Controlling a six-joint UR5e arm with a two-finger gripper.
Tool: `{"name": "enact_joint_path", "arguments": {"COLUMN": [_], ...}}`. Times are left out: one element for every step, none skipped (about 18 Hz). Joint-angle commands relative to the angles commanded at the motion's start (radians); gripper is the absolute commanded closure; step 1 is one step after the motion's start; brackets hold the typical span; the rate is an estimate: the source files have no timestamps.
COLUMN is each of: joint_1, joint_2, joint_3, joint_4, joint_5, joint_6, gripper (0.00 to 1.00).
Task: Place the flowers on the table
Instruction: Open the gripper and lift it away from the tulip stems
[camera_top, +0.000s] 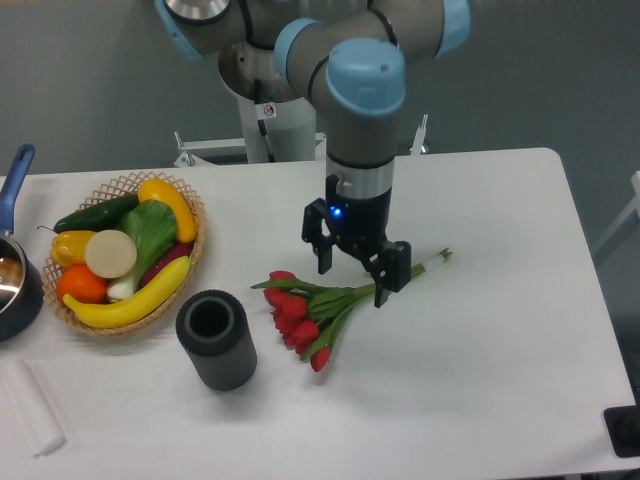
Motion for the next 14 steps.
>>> {"name": "enact_joint_path", "arguments": {"joint_1": [0.017, 0.029, 0.038, 0.048, 0.06, 0.074, 0.08, 0.094, 0.107, 0.118, 0.138, 0.152, 0.155, 0.157], "joint_2": [0.003, 0.009, 0.017, 0.023, 0.035, 0.04, 0.046, 0.049, 0.052, 0.063, 0.071, 0.077, 0.087, 0.089], "joint_3": [0.009, 0.017, 0.019, 0.019, 0.015, 0.014, 0.017, 0.02, 0.02, 0.019, 0.015, 0.011, 0.006, 0.006], "joint_4": [-0.015, -0.025, -0.032, -0.051, -0.075, -0.103, -0.135, -0.166, -0.192, -0.212, -0.23, -0.242, -0.244, -0.244], "joint_5": [-0.029, -0.045, -0.048, -0.048, -0.048, -0.048, -0.046, -0.043, -0.042, -0.039, -0.039, -0.039, -0.037, -0.037], "joint_6": [0.003, 0.015, 0.047, 0.095, 0.145, 0.196, 0.247, 0.309, 0.378, 0.446, 0.498, 0.534, 0.54, 0.539], "gripper": [0.0, 0.0, 0.0, 0.0, 0.0, 0.0, 0.0, 0.0, 0.0, 0.0, 0.0, 0.0, 0.0, 0.0]}}
